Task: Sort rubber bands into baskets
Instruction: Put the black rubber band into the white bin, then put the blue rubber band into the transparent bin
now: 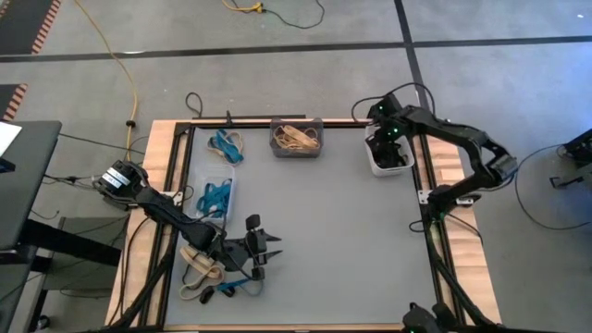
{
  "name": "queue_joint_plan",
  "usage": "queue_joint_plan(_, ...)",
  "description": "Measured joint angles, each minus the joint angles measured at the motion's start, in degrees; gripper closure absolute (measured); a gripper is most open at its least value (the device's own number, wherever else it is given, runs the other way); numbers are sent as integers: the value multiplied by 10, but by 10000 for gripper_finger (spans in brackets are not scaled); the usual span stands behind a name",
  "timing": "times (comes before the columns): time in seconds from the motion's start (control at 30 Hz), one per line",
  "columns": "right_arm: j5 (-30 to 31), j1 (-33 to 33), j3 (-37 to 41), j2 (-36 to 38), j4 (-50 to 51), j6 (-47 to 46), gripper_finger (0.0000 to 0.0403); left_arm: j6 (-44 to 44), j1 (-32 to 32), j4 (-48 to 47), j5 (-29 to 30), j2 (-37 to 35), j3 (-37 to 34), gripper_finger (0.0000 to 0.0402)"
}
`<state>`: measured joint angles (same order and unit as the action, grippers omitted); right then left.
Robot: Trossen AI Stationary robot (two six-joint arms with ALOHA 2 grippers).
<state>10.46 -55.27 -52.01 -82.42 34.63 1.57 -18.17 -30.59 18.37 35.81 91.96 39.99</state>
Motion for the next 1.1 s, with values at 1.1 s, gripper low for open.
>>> queue_joint_plan(1.1, -13, 367, -1, 183, 19, -78, 178, -39, -2, -154, -240, -38, 0, 252)
